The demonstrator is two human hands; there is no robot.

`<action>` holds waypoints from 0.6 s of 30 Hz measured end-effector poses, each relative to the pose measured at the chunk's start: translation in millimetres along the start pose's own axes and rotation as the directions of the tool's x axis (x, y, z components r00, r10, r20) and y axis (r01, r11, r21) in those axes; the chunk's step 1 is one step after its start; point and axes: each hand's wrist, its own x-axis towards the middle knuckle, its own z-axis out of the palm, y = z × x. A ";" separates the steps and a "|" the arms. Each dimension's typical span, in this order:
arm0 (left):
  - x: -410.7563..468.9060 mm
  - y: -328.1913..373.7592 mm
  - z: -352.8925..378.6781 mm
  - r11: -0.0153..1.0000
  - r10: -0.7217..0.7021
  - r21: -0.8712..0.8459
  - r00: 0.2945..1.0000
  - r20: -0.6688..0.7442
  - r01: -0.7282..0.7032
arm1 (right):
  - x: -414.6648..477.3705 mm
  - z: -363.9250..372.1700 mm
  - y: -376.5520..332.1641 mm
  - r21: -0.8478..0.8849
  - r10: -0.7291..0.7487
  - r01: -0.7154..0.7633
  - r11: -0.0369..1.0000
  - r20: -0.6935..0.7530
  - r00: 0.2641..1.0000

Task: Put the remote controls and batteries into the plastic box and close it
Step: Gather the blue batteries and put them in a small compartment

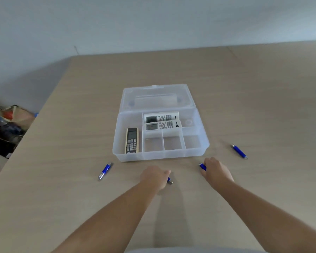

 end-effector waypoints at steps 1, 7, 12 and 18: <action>3.5 2.5 3.7 1.000 -0.004 -0.005 1.000 -0.008 0.004 | 1.6 1.0 -2.3 0.008 0.010 -0.010 1.000 0.005 1.000; 4.0 14.2 8.6 0.996 0.092 -0.013 0.992 0.087 -0.091 | -3.2 -1.0 4.4 0.232 0.014 -0.008 0.973 -0.024 1.000; -5.1 35.0 -22.4 0.892 0.375 -0.301 0.924 0.079 -0.336 | -7.9 -31.4 7.3 0.553 0.022 0.118 0.825 -0.240 0.970; 7.0 80.9 -88.2 0.765 0.487 -0.335 0.835 -0.257 -0.550 | 22.3 -90.8 -7.3 0.665 0.004 0.168 0.728 -0.249 0.968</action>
